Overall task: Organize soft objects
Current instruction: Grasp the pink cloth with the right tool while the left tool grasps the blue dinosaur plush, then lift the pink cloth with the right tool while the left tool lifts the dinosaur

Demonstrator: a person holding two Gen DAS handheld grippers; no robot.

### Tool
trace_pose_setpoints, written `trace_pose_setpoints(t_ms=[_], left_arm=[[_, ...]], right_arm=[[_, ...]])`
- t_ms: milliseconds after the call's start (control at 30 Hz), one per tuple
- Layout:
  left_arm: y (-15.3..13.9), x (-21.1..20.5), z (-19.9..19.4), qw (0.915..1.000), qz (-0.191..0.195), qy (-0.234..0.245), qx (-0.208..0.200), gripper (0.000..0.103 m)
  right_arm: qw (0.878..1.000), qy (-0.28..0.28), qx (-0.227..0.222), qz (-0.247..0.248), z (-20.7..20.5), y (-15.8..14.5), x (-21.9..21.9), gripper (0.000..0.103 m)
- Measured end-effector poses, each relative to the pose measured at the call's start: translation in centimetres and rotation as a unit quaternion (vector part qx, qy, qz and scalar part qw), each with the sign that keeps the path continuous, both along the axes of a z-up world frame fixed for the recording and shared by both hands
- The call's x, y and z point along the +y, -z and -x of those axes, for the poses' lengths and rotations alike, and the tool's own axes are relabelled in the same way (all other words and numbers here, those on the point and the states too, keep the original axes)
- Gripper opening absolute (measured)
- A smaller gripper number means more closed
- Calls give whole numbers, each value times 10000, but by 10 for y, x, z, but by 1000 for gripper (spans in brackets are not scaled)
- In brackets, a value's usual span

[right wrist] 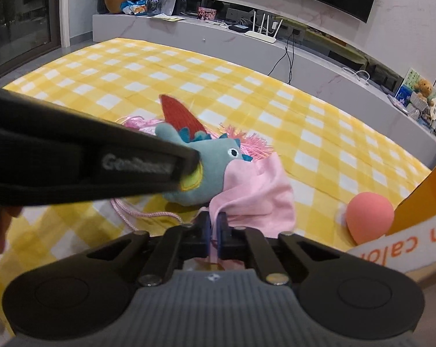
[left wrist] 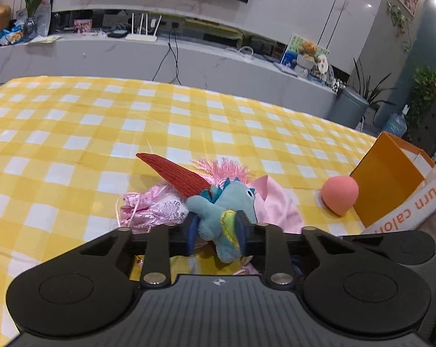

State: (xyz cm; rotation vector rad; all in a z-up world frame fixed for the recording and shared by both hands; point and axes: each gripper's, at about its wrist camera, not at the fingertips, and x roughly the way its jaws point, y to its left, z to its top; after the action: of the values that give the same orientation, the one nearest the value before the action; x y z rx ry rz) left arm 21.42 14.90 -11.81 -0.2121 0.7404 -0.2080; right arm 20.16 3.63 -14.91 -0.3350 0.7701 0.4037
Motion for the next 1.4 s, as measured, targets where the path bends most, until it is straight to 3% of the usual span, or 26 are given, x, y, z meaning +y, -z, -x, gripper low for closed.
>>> trace_pose_setpoints(t_ms=[100,333,500,800,900,933,967,1000,1033,1133,1267,1400], left_arm=[[-9,0,13,9998,-28,58,-199,18],[-28,11,54,9997,91,5,-242,17],[-23,19,83,9998,43,-168,63,17],[-11,37,108,9970,331,-501,486,19],[-7,39,107,9962,369,-608,507,26],[-6,40,108,9959,375,-665,486,38],[-5,41,107,9956,368,-717,478,45],[-5,40,108,9955,352,-729,483,64],[-5,39,108,9959,270,-751,432,71],[-9,28,109,9986,-170,-491,96,80],[-3,10,100,9968,-796,65,-43,80],[5,3,96,9909,-1261,453,-89,80]], right_arm=[[10000,-24,-48,-5,12,-9,0,0],[9993,-311,43,-206,57,-27,-7,0],[9985,-357,270,-314,77,-29,-16,0],[9979,-184,557,-282,96,-17,-36,2],[9976,-140,573,-358,95,-15,-39,8],[9978,-127,533,-377,95,-16,-40,22],[9979,-121,465,-434,95,-18,-41,46],[9980,-95,387,-487,93,-20,-42,57],[9981,-29,286,-542,90,-22,-43,69],[9974,175,343,-614,77,-17,-44,71],[9919,505,751,-892,56,-6,-45,71],[9926,610,690,-794,55,2,-42,76]])
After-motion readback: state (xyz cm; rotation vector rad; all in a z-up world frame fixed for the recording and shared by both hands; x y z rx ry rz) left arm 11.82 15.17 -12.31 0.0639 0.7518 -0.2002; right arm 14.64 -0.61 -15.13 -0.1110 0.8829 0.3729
